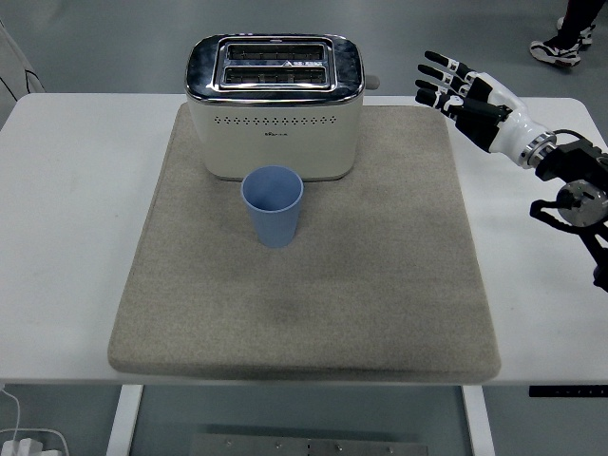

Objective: Put the water cup in front of the bread machine

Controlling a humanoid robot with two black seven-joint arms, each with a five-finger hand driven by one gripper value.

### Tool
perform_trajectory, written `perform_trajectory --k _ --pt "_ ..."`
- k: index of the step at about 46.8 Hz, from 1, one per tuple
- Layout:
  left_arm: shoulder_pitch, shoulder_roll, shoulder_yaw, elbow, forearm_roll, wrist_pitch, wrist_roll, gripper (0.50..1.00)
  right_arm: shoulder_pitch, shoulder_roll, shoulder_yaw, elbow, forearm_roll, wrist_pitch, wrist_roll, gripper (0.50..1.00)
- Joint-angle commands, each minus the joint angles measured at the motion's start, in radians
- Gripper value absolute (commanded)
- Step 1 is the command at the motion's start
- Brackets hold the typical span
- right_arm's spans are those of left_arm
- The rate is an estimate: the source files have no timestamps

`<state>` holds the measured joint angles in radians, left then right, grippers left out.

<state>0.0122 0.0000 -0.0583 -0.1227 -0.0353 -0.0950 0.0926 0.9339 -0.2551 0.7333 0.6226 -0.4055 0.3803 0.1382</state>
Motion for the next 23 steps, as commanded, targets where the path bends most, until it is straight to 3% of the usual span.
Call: perform_trajectory --k 1,20,23 --pt "0.000 0.000 0.000 0.000 0.000 0.000 -0.001 1.000 0.020 0.013 0.000 -0.006 0.043 -0.040 -0.026 0.926" --pt "0.000 0.000 0.000 0.000 0.000 0.000 -0.001 1.000 0.033 0.102 0.009 -0.014 0.123 -0.187 -0.032 0.921" --pt "0.000 0.000 0.000 0.000 0.000 0.000 0.001 1.000 0.034 0.109 0.008 -0.014 0.177 -0.196 -0.060 0.924"
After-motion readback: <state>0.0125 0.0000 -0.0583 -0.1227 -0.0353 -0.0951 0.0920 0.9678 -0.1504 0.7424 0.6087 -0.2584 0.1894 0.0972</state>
